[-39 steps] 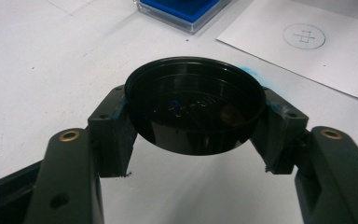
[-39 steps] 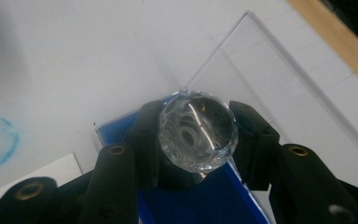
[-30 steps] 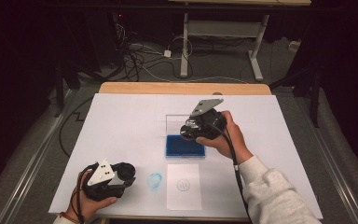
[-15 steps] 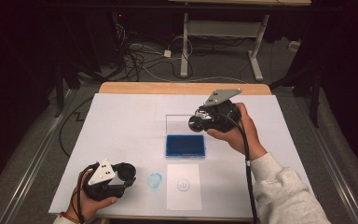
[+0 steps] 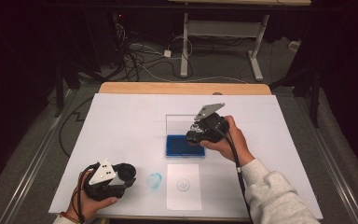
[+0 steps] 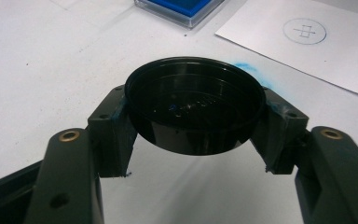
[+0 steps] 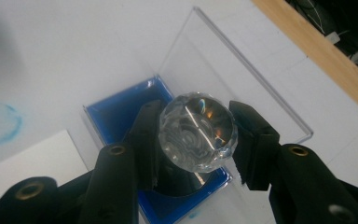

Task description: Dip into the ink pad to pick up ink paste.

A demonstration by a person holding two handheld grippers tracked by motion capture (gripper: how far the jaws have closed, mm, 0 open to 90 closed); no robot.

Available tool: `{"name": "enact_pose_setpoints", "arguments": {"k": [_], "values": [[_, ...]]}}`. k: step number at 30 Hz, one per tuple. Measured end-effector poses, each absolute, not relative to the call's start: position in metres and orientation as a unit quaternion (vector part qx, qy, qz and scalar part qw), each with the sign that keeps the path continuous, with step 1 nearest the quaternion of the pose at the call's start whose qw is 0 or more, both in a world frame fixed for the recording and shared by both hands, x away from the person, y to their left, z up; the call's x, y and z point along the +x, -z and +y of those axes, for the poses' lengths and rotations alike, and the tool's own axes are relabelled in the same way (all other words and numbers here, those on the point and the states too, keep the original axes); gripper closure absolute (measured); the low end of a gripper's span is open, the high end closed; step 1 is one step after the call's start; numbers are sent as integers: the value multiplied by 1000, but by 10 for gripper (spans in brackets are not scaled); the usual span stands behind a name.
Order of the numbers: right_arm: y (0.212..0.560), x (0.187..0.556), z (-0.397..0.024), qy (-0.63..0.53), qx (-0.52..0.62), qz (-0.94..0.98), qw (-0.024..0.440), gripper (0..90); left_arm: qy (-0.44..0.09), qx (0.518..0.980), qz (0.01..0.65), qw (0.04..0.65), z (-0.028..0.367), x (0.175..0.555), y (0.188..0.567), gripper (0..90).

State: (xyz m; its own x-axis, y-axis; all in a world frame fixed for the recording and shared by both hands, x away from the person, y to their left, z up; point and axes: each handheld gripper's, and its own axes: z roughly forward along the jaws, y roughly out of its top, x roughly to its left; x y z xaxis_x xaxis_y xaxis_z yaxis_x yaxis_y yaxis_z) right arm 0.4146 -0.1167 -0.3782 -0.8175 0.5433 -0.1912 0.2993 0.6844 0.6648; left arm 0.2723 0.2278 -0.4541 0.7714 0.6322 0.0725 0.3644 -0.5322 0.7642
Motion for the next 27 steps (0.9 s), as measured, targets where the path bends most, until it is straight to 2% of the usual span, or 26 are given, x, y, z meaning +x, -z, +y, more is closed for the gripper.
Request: {"name": "enact_pose_setpoints", "arguments": {"k": [9, 27], "values": [[407, 423, -114, -293, 249, 906, 175, 575, -172, 859, 290, 385, 227, 273, 455, 369], [419, 424, -113, -291, 247, 907, 180, 575, -169, 862, 289, 380, 226, 274, 456, 369]]}}
